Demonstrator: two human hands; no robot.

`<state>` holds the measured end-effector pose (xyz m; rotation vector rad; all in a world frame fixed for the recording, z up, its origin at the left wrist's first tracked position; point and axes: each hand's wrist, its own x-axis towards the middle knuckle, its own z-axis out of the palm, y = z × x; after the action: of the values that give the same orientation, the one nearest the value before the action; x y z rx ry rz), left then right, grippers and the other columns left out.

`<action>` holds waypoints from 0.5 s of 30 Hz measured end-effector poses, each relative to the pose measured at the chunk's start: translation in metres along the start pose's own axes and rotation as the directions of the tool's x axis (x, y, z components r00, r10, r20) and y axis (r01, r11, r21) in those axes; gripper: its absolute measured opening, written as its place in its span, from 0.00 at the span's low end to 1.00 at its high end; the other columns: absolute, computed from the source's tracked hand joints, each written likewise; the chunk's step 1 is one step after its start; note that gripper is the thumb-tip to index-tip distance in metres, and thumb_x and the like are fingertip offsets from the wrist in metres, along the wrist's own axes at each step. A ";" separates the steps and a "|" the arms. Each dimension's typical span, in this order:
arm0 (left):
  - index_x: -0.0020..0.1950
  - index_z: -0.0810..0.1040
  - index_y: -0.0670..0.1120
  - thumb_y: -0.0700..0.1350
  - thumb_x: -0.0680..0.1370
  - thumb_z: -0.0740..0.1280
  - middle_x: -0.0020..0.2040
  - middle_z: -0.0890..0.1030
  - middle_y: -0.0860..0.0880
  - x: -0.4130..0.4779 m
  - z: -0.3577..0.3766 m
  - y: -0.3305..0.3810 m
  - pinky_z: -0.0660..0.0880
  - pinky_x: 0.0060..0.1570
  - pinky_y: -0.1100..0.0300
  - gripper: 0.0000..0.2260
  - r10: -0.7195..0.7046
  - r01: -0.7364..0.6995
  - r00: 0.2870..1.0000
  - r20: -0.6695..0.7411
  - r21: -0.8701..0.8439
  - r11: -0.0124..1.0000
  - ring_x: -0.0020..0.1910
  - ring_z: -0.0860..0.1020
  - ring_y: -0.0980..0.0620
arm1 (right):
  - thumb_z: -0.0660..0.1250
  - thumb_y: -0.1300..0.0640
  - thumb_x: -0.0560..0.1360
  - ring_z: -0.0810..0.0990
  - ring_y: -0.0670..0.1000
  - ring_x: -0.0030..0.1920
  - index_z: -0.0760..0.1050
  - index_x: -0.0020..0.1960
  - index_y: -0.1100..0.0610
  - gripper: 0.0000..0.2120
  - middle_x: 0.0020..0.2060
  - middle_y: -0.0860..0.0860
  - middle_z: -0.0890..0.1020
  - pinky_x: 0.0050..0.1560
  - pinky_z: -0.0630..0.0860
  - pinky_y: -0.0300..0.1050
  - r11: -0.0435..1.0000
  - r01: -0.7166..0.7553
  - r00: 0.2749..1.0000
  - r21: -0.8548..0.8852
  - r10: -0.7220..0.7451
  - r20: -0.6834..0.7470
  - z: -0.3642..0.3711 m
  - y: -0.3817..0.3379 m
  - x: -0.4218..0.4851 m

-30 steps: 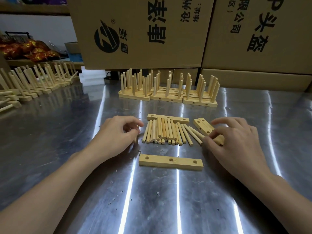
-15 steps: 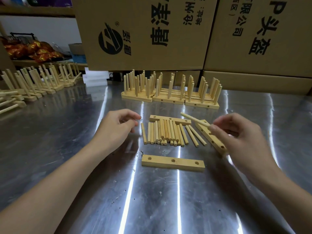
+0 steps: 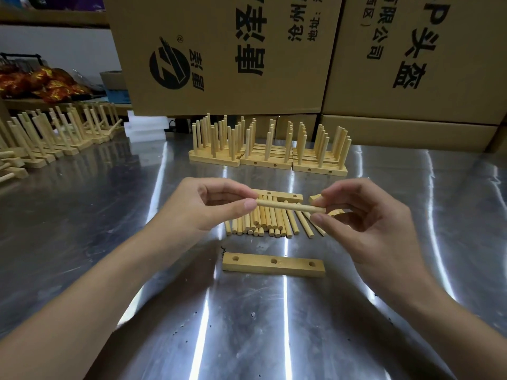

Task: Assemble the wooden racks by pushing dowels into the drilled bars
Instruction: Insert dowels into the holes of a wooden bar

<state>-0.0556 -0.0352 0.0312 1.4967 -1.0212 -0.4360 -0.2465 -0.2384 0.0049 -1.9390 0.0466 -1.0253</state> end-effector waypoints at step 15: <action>0.55 0.89 0.48 0.47 0.74 0.77 0.48 0.89 0.48 -0.001 0.015 0.002 0.77 0.41 0.67 0.10 -0.027 0.023 0.998 -0.053 -0.073 0.997 0.45 0.84 0.56 | 0.80 0.57 0.74 0.86 0.54 0.49 0.82 0.55 0.50 0.12 0.46 0.49 0.86 0.48 0.83 0.48 0.993 -0.020 0.996 -0.113 0.030 0.088 0.008 -0.007 -0.007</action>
<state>-0.0689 -0.0430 0.0297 1.4505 -0.9363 -0.4430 -0.2479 -0.2256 0.0033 -2.0784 0.0794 -0.9358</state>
